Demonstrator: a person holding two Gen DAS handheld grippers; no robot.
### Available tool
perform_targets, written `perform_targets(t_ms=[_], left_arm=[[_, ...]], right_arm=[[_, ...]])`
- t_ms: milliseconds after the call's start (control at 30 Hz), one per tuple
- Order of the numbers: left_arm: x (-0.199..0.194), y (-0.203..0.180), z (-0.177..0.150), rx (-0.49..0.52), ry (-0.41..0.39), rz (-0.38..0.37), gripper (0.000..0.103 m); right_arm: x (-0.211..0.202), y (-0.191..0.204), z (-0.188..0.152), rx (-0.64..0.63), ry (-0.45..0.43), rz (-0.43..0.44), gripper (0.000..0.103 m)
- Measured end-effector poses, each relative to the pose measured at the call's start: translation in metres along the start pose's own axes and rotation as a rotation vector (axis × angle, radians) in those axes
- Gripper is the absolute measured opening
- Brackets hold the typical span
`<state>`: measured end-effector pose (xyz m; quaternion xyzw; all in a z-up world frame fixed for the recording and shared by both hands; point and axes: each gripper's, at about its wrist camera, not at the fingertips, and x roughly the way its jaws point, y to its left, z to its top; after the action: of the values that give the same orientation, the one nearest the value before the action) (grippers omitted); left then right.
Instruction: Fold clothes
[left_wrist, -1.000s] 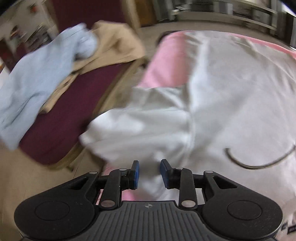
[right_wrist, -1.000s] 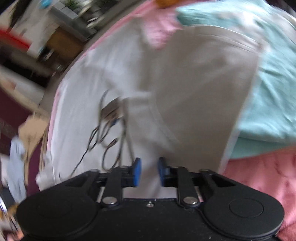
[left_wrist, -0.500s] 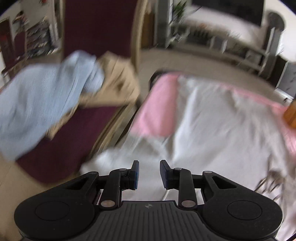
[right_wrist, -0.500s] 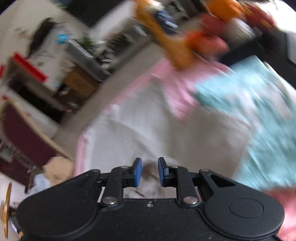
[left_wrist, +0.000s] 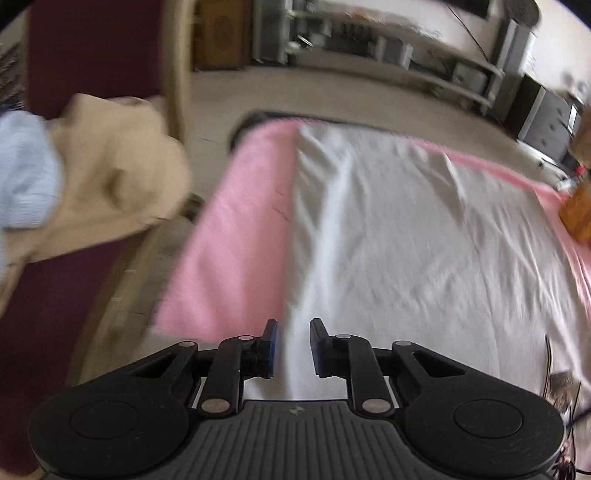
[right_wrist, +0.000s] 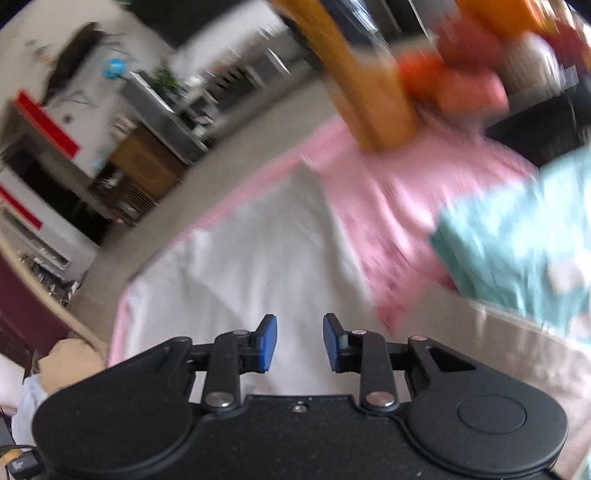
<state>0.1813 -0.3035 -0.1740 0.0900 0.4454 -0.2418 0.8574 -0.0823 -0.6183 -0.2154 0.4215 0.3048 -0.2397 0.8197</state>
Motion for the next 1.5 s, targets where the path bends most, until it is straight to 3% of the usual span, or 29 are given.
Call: perform_targets(t_ms=[167, 200, 233, 333, 367, 400, 533, 667, 800, 867, 933, 1033, 1133, 1233, 1333, 1400, 1467, 1500], left_arm=[[0.032, 0.001, 0.008, -0.043, 0.012, 0.01, 0.017], [0.032, 0.004, 0.01, -0.06, 0.001, 0.032, 0.013], [0.031, 0.008, 0.01, -0.085, -0.007, 0.07, 0.012], [0.03, 0.026, 0.011, -0.148, -0.028, 0.246, 0.008], [0.031, 0.035, 0.011, -0.181, -0.021, 0.264, 0.008], [0.03, 0.045, 0.011, -0.225, -0.016, 0.251, 0.008], [0.011, 0.049, 0.012, -0.259, -0.067, 0.205, 0.008], [0.002, 0.018, 0.018, -0.154, -0.105, 0.066, 0.01], [0.024, -0.025, 0.036, -0.042, -0.076, -0.055, 0.01], [0.041, -0.044, 0.042, 0.008, -0.053, -0.095, 0.01], [0.06, -0.056, 0.048, 0.039, -0.036, -0.123, 0.013], [0.083, -0.051, 0.054, 0.022, -0.051, -0.09, 0.019], [0.093, -0.028, 0.064, -0.05, -0.114, -0.026, 0.018], [0.105, -0.003, 0.076, -0.129, -0.156, 0.037, 0.012], [0.113, 0.007, 0.09, -0.146, -0.169, 0.158, 0.013], [0.117, 0.011, 0.1, -0.144, -0.175, 0.231, 0.012], [0.112, 0.014, 0.109, -0.153, -0.188, 0.198, 0.012], [0.109, 0.016, 0.113, -0.157, -0.195, 0.181, 0.012]], right_arm=[[0.031, -0.025, -0.001, 0.11, 0.165, 0.073, 0.025], [0.029, -0.03, -0.002, 0.117, 0.154, 0.041, 0.009], [0.027, -0.035, -0.004, 0.123, 0.143, 0.009, 0.004], [0.012, -0.055, 0.001, 0.202, 0.065, -0.06, 0.0], [0.008, -0.056, 0.001, 0.205, 0.049, -0.082, 0.001], [0.006, -0.055, 0.002, 0.183, 0.031, -0.126, 0.001], [-0.003, -0.045, -0.003, 0.152, -0.031, -0.116, 0.007], [-0.012, -0.023, -0.002, 0.079, -0.09, -0.023, 0.016], [0.019, 0.008, 0.007, 0.091, 0.047, 0.195, 0.022], [0.045, 0.031, 0.009, 0.049, 0.125, 0.253, 0.022], [0.075, 0.047, 0.008, 0.026, 0.198, 0.283, 0.022], [0.111, 0.055, 0.009, 0.023, 0.269, 0.282, 0.022], [0.121, 0.031, 0.03, 0.099, 0.191, 0.313, 0.017], [0.111, -0.006, 0.052, 0.183, 0.033, 0.25, 0.017], [0.101, -0.038, 0.072, 0.255, -0.123, 0.163, 0.014], [0.097, -0.045, 0.079, 0.267, -0.179, 0.119, 0.015], [0.091, -0.038, 0.083, 0.259, -0.199, 0.065, 0.025], [0.089, -0.031, 0.084, 0.225, -0.207, 0.081, 0.026]])
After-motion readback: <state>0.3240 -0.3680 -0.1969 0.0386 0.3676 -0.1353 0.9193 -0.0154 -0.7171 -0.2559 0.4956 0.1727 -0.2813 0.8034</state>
